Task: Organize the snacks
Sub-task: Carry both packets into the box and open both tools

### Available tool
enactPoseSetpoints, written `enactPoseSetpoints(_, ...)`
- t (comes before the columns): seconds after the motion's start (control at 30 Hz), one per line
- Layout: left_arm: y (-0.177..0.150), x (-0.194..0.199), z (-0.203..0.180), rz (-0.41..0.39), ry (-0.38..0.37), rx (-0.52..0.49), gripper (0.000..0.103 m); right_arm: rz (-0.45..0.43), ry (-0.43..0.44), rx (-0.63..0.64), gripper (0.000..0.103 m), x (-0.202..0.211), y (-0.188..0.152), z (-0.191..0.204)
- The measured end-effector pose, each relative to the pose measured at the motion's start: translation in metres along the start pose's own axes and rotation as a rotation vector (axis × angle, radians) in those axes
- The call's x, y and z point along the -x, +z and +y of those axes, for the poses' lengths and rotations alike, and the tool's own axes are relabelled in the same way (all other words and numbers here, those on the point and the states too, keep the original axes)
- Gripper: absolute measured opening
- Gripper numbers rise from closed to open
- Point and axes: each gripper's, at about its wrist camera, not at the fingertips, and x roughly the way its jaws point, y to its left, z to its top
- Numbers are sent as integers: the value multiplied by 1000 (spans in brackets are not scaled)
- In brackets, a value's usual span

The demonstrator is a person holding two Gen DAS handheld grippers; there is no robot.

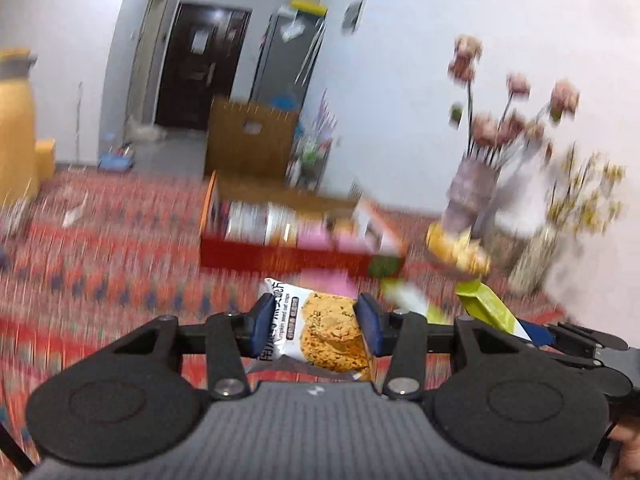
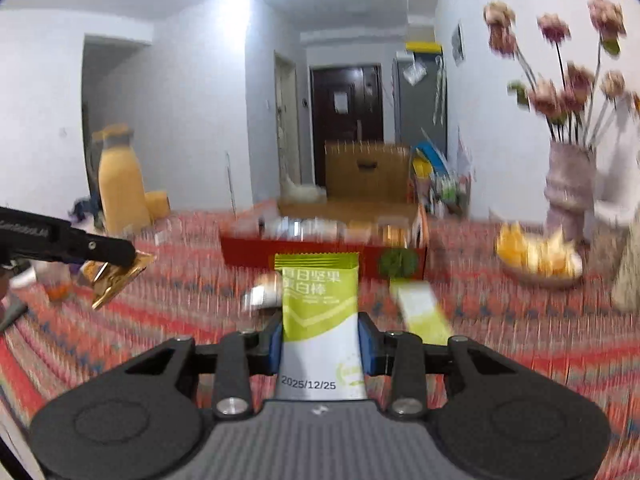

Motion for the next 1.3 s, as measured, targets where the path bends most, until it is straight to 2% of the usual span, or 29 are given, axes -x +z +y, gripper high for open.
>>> enactPoseSetpoints(0.13, 69, -38, 2, -39, -2, -41, 45, -81, 15, 53, 36, -15, 66, -21)
enactPoseSetpoints(0.23, 107, -80, 12, -32, -4, -21, 45, -106, 30, 53, 36, -48, 110, -41)
enactPoseSetpoints(0.33, 130, -130, 24, -2, 11, 5, 46, -72, 38, 34, 36, -102, 143, -61)
enactPoseSetpoints(0.47, 139, -206, 41, 76, 83, 32, 46, 16, 22, -7, 36, -190, 166, -86)
enactPoseSetpoints(0.6, 132, -264, 63, 168, 112, 76, 46, 105, -32, -53, 36, -271, 167, -105)
enactPoseSetpoints(0.8, 96, -308, 85, 259, 157, 64, 46, 228, -99, -97, 36, -359, 141, -117)
enactPoseSetpoints(1.0, 75, -314, 106, 295, 171, 86, 48, 295, -193, -24, 39, -392, 110, -107)
enactPoseSetpoints(1.13, 72, -305, 101, 306, 151, 69, 58, 321, -204, 33, 48, -394, 103, -99)
enactPoseSetpoints(1.2, 72, -301, 99, 312, 137, 67, 58, 326, -216, 77, 49, -392, 102, -94)
enactPoseSetpoints(1.3, 78, -293, 95, 312, 140, 69, 59, 320, -216, 70, 53, -380, 111, -95)
